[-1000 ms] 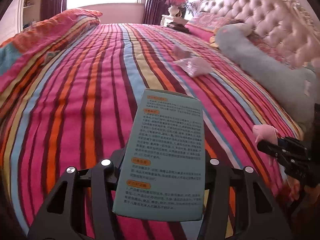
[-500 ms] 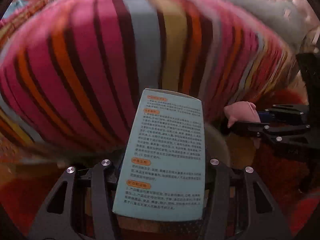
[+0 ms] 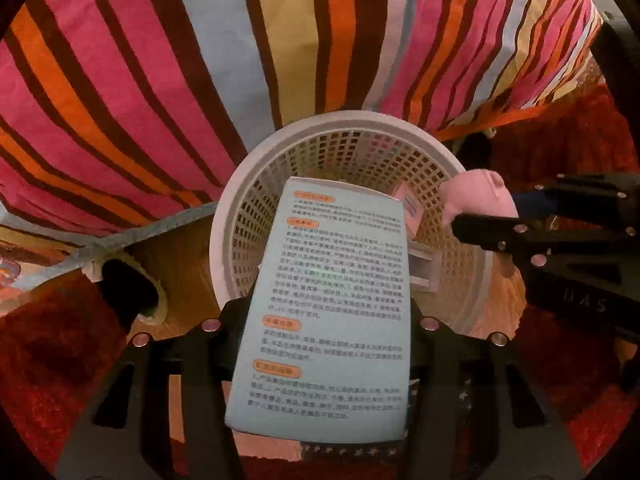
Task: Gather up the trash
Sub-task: 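Carry both items over the wastebasket and open both grippers to drop them, then move both grippers back over the remaining items on the bed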
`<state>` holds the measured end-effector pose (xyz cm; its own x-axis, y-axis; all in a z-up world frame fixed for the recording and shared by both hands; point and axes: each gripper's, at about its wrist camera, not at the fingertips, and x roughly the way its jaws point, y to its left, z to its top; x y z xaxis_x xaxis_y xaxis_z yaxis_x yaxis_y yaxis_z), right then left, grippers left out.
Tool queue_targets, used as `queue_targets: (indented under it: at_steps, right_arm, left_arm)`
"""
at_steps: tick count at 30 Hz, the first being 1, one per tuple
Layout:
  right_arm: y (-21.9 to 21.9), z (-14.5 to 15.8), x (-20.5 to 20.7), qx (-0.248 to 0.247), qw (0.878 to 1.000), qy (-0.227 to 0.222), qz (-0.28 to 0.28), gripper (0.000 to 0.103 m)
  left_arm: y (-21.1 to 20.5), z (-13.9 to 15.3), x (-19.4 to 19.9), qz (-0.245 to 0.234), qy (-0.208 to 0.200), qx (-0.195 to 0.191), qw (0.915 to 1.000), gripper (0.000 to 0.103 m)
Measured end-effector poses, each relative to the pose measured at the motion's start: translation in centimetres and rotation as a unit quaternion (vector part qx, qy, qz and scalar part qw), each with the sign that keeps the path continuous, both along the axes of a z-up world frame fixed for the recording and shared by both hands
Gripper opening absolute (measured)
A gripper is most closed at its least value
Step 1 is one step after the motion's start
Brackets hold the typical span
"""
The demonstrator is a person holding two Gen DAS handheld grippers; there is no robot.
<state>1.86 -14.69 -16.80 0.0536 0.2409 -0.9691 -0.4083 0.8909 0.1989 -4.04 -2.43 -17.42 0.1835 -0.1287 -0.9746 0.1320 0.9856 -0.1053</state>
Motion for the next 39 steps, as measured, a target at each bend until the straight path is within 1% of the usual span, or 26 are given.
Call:
queue_targets:
  at_steps: [4,5,7,8,9,13,18,21,22,24,27,28,29,31,32,33,34,36,37,38,39]
  right_arm:
    - [-0.4,-0.7,-0.3,-0.005,1.000,0.008,0.003,0.029]
    - [-0.6,-0.6,-0.3,-0.007,1.000,0.010,0.003,0.031]
    - [-0.8,-0.8,-0.3,-0.016,1.000,0.010,-0.001,0.049]
    - [-0.8,-0.8,-0.2,-0.018,1.000,0.009,-0.004,0.063]
    - [-0.9,-0.7,-0.1,-0.018,1.000,0.007,-0.008,0.065]
    - [-1.7,-0.7,0.1,-0.012,1.000,0.006,-0.024,0.065]
    - [-1.8,-0.7,0.1,-0.013,1.000,0.008,-0.027,0.065]
    - [-1.7,-0.1,-0.1,-0.013,1.000,-0.001,-0.027,0.065]
    - [-1.7,0.4,-0.1,-0.012,1.000,-0.007,-0.026,0.065]
    - [-1.6,2.3,-0.2,-0.002,0.999,-0.030,-0.019,0.065]
    - [-1.6,7.4,0.2,0.038,0.996,-0.079,-0.005,0.065]
    - [-1.7,9.6,0.7,0.054,0.993,-0.101,-0.004,0.065]
    - [-1.9,12.2,1.6,0.071,0.989,-0.131,-0.006,0.065]
    - [-2.4,17.2,4.1,0.096,0.975,-0.201,-0.018,0.067]
    - [-2.5,18.9,5.4,0.102,0.968,-0.229,-0.027,0.076]
    - [-2.6,21.1,7.3,0.109,0.956,-0.269,-0.039,0.084]
    - [-2.4,22.8,9.5,0.108,0.944,-0.307,-0.050,0.086]
    - [-1.6,24.7,13.5,0.084,0.926,-0.362,-0.063,0.088]
    - [-0.8,25.3,16.3,0.067,0.918,-0.385,-0.068,0.089]
    - [0.3,25.6,19.6,0.052,0.911,-0.402,-0.073,0.089]
    - [1.6,25.5,23.1,0.039,0.909,-0.410,-0.071,0.089]
  left_arm:
    - [-0.2,-0.3,-0.1,0.001,0.009,0.002,1.0000,0.052]
    - [-0.4,-0.6,0.0,0.000,0.011,0.003,0.9999,0.053]
    - [-0.5,-0.8,0.1,-0.001,0.016,0.008,0.9998,0.064]
    - [-0.4,-0.8,0.1,-0.001,0.016,0.011,0.9998,0.071]
    - [-0.4,-0.9,0.1,0.000,0.017,0.012,0.9998,0.071]
    - [-0.1,-1.3,0.3,0.007,0.023,0.015,0.9996,0.071]
    - [0.0,-1.4,0.3,0.011,0.025,0.016,0.9995,0.071]
    - [0.3,-0.7,0.3,0.015,0.012,0.017,0.9997,0.071]
    - [0.5,0.1,0.3,0.018,0.000,0.016,0.9997,0.071]
    - [1.0,1.9,0.4,0.019,-0.019,0.013,0.9995,0.071]
    - [2.3,6.7,0.8,0.015,-0.066,0.006,0.9977,0.071]
    - [3.0,9.3,1.4,0.007,-0.091,0.005,0.9958,0.071]
    - [3.4,10.9,1.8,0.001,-0.103,0.003,0.9947,0.071]
    - [4.6,14.6,3.7,-0.011,-0.131,-0.010,0.9913,0.072]
    - [5.3,16.7,5.2,-0.017,-0.149,-0.009,0.9887,0.080]
    - [5.9,18.1,6.5,-0.023,-0.163,-0.007,0.9864,0.084]
    - [6.8,20.3,8.9,-0.030,-0.185,-0.007,0.9822,0.084]
    - [7.8,22.4,12.6,-0.030,-0.200,0.000,0.9794,0.084]
    - [8.5,23.5,15.3,-0.027,-0.208,0.006,0.9778,0.084]
    - [9.2,24.4,18.3,-0.015,-0.217,0.026,0.9758,0.084]
    - [9.5,24.9,20.8,-0.004,-0.222,0.047,0.9738,0.084]
